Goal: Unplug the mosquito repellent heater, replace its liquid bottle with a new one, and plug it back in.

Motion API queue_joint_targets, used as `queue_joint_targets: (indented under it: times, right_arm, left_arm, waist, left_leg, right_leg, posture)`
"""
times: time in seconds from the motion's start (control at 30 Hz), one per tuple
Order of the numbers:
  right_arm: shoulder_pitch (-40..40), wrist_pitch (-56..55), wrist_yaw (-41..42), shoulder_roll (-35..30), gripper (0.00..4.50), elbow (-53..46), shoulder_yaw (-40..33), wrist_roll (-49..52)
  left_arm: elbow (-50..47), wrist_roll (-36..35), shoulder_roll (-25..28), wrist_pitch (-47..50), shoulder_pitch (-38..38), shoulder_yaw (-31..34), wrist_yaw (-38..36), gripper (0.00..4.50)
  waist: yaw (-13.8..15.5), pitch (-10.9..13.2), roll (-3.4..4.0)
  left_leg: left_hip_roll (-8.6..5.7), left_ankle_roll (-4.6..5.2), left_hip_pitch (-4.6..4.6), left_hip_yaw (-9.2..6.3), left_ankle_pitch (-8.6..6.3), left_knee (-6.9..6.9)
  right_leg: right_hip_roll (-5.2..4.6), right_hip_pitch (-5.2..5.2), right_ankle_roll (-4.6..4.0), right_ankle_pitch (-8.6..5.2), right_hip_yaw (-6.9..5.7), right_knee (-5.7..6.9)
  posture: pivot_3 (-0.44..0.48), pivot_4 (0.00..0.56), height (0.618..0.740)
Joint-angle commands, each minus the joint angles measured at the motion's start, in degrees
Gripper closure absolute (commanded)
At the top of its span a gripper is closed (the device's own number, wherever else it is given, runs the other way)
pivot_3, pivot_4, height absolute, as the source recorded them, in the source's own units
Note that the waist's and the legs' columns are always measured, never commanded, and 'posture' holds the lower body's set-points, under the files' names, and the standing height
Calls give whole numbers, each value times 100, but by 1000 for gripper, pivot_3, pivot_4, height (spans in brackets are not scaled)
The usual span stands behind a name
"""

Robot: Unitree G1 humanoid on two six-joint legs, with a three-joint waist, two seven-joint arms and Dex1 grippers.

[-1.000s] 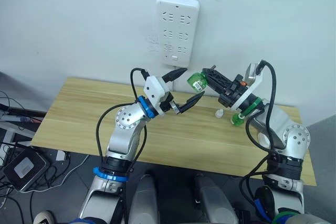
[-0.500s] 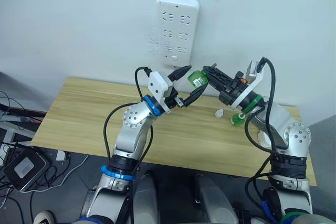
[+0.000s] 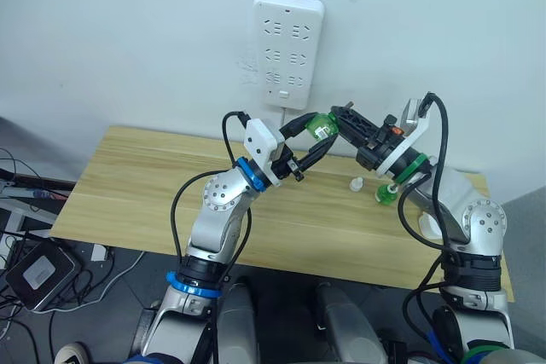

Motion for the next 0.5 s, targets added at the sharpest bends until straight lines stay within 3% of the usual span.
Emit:
queue_joint_targets:
  times: [0.03,0.17,0.27,0.4,0.5]
  right_arm:
    - [47,58,125,-129,2648,-414,85,137]
    - [311,533,419,-818,1223,-592,123,261]
    - [745,1342,1226,-2264,98,-507,-294,237]
    - [1105,1813,2427,-3836,41,-119,-586,-976]
    - [1301,1874,2945,-4560,41,92,-443,-2019]
  left_arm:
    - [-167,-46,4,73,-46,4,46,2281]
    - [-284,-448,44,706,-143,157,26,2281]
    - [-558,-980,334,1485,-134,293,-260,2281]
    - [-705,-1283,742,1945,165,366,-587,2281]
    - [-833,-1341,837,2048,346,405,-598,2281]
  waist:
    - [0,0,0]
    - [3,0,1]
    - [44,-2,5]
    - [-11,-6,12]
    - [-37,-8,15]
  left_leg:
    - [0,0,0,0,0,0]
    - [-1,0,-1,0,0,0]
    - [-7,0,-19,-7,0,5]
    - [-4,13,-27,-2,-8,26]
    - [0,15,-18,4,-9,29]
  right_leg:
    - [0,0,0,0,1,0]
    - [0,0,0,0,0,0]
    - [-3,-4,2,-1,-4,-7]
    - [-1,-6,5,0,3,-13]
    - [2,-4,7,-1,11,-11]
  posture:
    - [7,251,740]
    - [6,252,740]
    - [-1,260,740]
    - [-26,269,740]
    - [-38,273,740]
